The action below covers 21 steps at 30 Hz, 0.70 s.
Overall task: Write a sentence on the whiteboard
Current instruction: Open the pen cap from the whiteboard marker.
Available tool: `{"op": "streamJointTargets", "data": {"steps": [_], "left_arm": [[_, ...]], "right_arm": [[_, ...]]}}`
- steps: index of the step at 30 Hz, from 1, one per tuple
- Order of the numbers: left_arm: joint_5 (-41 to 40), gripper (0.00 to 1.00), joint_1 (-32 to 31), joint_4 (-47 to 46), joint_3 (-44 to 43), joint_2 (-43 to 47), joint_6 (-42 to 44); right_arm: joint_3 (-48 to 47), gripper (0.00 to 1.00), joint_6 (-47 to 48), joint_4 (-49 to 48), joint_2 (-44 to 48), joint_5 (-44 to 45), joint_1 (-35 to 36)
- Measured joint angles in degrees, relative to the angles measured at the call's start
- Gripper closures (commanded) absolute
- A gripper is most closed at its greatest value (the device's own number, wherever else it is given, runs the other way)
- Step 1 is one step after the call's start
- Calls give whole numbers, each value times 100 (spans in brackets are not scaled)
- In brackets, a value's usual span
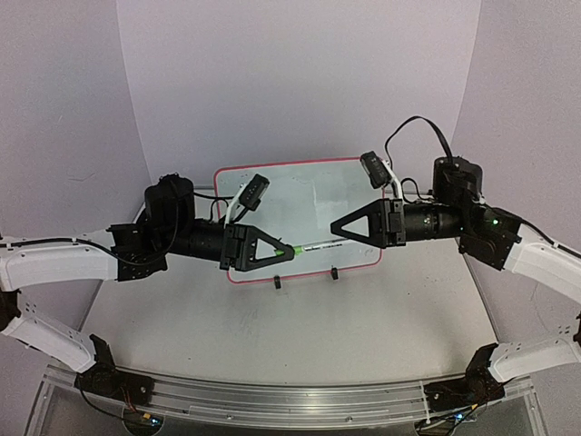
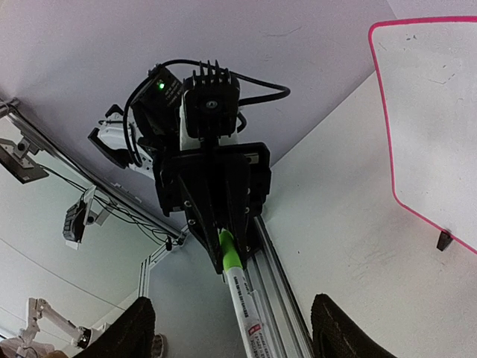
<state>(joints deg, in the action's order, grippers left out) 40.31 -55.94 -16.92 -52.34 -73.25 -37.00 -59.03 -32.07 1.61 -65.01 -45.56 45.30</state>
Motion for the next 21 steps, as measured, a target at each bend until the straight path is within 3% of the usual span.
{"op": "streamJointTargets", "data": {"steps": [21], "left_arm": [[348,100,0,813,-463,-381,161]], "right_arm": [[-251,33,360,666,-437,-757,0]]}}
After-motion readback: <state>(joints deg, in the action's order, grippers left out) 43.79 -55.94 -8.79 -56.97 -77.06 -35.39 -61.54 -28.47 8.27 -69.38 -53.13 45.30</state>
